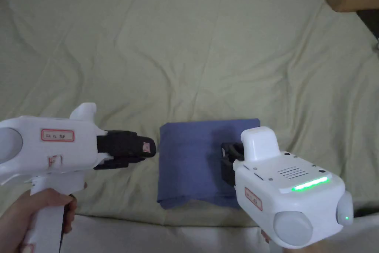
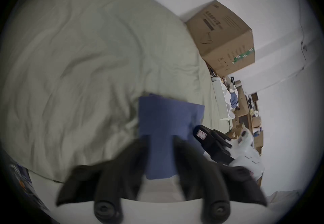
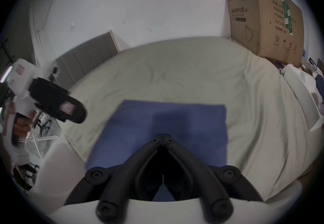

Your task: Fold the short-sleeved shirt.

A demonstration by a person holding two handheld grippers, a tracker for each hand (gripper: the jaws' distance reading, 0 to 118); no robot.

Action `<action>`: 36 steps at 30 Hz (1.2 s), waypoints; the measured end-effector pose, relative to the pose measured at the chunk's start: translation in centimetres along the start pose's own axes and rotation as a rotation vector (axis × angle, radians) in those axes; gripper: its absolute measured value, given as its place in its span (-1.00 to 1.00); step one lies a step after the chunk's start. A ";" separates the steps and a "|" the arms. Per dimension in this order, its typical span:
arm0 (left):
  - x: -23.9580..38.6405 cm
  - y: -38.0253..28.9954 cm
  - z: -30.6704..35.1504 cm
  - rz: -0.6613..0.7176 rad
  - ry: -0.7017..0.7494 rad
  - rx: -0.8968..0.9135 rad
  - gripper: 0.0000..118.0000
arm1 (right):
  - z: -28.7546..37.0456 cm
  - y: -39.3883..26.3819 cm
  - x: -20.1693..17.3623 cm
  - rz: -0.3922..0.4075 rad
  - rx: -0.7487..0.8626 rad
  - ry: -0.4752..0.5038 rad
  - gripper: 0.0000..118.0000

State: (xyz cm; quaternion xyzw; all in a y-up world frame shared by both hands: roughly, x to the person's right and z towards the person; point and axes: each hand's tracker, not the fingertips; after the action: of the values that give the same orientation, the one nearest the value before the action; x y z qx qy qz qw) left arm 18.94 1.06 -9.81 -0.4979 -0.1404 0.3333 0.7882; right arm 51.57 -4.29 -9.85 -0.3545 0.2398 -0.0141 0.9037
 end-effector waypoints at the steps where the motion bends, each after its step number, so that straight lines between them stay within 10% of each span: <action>1: -1.0 -0.2 -0.3 0.040 -0.019 -0.013 0.58 | -0.8 -0.5 0.0 0.011 -0.019 -0.030 -1.00; 3: -2.3 -0.7 -1.3 0.110 -0.073 -0.047 0.85 | -1.2 -1.4 0.4 -0.001 -0.025 -0.059 -1.00; 20: -3.7 1.3 -14.3 0.209 -0.480 -0.203 0.84 | 0.0 -2.1 1.7 -0.032 0.009 -0.083 -1.00; 22: -3.7 1.4 -13.6 0.200 -0.444 -0.203 0.49 | 0.0 -2.1 1.7 -0.043 0.012 -0.082 -1.00; 23: -3.8 1.4 -13.0 0.173 -0.376 -0.193 -0.40 | 0.1 -2.0 1.8 -0.051 0.012 -0.082 -1.00; 24: -4.1 1.4 -12.7 0.158 -0.251 -0.174 -0.55 | 0.2 -1.9 1.8 -0.060 0.013 -0.085 -1.00; 27: -5.7 1.0 -12.6 0.273 -0.373 -0.201 -0.56 | 1.4 -0.7 1.3 -0.106 0.073 -0.103 -1.00; 36: -3.8 3.8 -6.3 0.041 -0.185 -0.138 -0.56 | 9.1 6.7 -4.9 -0.014 0.475 -0.246 -1.00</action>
State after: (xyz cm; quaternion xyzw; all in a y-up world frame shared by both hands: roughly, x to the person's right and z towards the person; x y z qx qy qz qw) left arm 18.11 -4.75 -15.64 -0.5208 -0.2248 0.3832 0.7290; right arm 50.35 7.46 -6.38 -0.1331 0.1158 -0.0331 0.9838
